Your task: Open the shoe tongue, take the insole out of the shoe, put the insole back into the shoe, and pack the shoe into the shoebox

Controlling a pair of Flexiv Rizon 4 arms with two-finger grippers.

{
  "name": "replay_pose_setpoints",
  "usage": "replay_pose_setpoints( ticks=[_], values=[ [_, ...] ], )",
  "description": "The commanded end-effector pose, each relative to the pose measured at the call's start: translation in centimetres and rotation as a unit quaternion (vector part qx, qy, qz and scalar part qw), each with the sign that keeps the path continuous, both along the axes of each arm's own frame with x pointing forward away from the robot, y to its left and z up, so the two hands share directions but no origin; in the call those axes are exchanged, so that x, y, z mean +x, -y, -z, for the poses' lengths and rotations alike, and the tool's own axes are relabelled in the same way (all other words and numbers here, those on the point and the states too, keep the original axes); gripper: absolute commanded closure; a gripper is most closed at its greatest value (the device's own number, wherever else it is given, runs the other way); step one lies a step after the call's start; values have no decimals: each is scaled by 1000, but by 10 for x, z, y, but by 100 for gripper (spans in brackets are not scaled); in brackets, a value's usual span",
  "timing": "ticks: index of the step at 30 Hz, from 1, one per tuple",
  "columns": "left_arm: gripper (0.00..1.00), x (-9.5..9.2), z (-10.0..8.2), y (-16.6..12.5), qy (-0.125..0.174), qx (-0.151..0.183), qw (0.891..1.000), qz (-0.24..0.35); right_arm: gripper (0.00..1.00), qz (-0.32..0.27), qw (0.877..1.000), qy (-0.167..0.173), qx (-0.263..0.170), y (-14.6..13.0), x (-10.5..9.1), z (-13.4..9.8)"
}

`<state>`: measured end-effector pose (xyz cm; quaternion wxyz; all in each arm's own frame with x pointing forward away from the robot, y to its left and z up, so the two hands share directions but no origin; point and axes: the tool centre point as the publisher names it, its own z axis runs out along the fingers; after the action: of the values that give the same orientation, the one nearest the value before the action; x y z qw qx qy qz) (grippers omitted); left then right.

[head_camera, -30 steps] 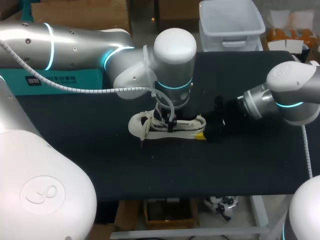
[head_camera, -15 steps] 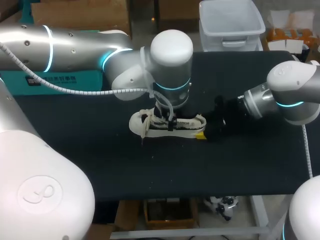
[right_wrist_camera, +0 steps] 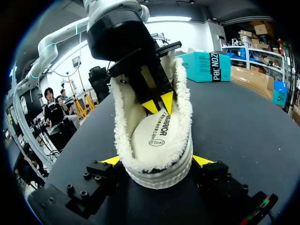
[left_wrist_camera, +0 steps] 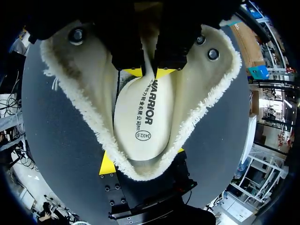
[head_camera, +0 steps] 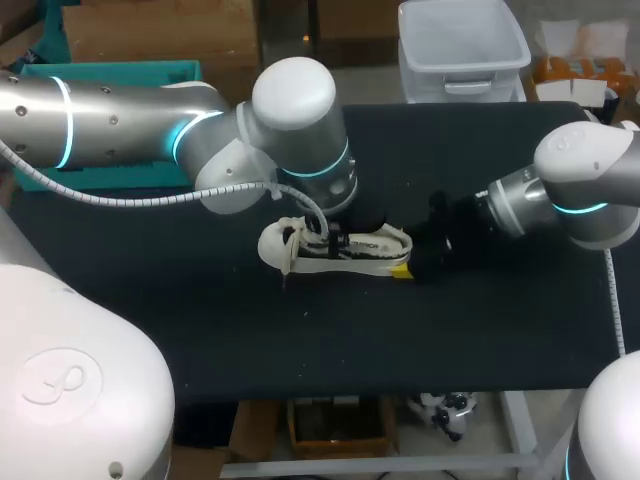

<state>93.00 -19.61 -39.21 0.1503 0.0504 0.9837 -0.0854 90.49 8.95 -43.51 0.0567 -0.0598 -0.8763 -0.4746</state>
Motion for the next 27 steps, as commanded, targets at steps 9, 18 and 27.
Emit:
replay_pose_setpoints(
  ticks=[9, 18, 27],
  values=[
    [100, -2, -34, 26, -5, -36, 999, 22, 100, -5, 1000, -1, 3, -3, -4, 14],
    [100, -13, -52, 29, -12, -42, 999, 26, 100, -5, 1000, -1, 3, -3, -4, 14],
    [100, -14, -51, 24, -60, -58, 996, 21, 100, -5, 1000, -1, 3, -3, -4, 14]
  ],
)
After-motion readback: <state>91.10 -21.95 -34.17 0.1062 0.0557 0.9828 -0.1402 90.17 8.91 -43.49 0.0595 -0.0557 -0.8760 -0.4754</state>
